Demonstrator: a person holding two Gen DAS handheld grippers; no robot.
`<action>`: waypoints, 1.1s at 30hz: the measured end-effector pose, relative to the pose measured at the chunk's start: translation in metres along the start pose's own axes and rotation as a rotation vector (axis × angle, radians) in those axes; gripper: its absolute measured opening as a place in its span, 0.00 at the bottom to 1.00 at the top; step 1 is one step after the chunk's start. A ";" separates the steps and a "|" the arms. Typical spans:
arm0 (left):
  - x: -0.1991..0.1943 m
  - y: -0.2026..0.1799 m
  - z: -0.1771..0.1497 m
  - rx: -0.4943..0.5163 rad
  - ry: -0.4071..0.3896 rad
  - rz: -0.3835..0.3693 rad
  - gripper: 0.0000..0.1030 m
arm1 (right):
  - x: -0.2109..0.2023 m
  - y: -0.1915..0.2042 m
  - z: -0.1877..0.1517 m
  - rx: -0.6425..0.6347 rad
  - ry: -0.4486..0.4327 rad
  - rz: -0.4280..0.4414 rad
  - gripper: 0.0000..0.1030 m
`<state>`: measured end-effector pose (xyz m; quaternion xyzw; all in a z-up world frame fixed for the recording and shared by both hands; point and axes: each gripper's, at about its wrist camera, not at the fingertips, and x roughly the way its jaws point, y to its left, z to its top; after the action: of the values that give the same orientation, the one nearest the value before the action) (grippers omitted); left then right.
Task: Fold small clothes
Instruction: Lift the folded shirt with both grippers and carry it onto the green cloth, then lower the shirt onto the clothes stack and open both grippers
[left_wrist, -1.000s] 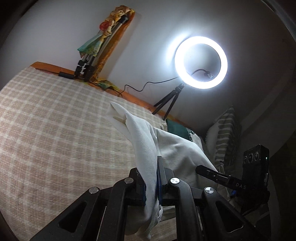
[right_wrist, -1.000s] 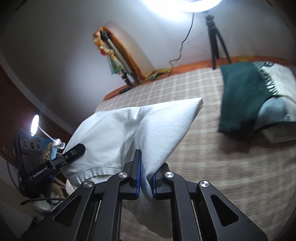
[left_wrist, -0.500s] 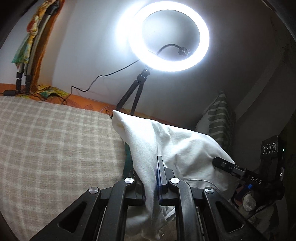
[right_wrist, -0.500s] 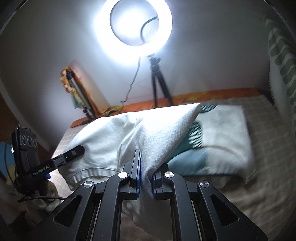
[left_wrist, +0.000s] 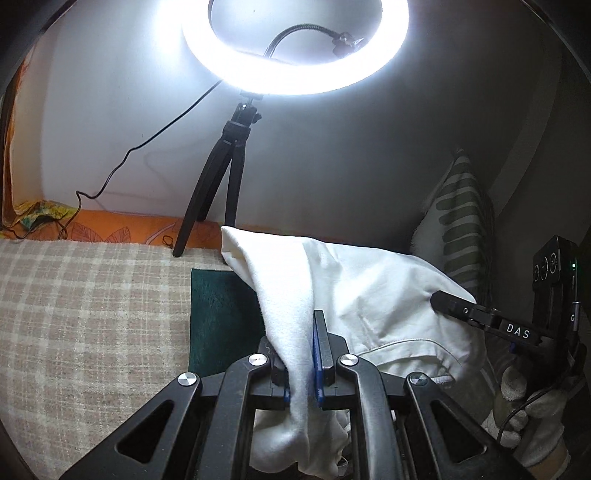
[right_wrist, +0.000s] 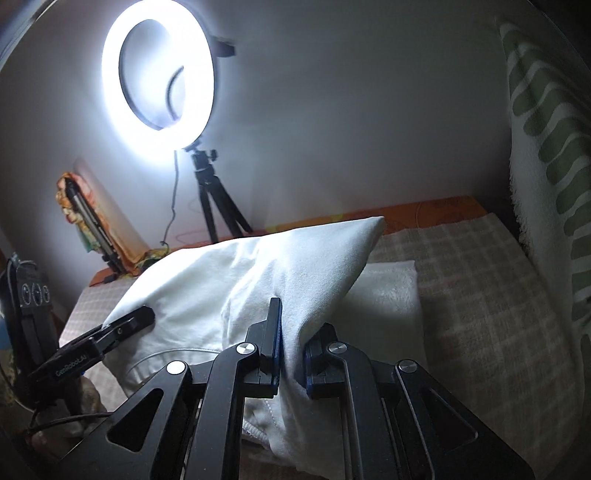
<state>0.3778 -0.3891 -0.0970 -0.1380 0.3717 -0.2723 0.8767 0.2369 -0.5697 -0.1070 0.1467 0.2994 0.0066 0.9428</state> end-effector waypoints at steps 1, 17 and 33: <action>0.005 0.003 -0.003 -0.004 0.012 0.007 0.06 | 0.007 -0.006 -0.001 0.004 0.011 0.003 0.07; -0.003 0.015 -0.022 0.022 0.079 0.110 0.43 | 0.031 -0.032 -0.017 -0.001 0.131 -0.185 0.24; -0.093 -0.015 -0.027 0.111 0.004 0.100 0.58 | -0.048 0.015 -0.015 -0.015 0.028 -0.216 0.41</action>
<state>0.2988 -0.3485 -0.0548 -0.0697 0.3642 -0.2486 0.8948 0.1903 -0.5559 -0.0868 0.1064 0.3266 -0.0907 0.9348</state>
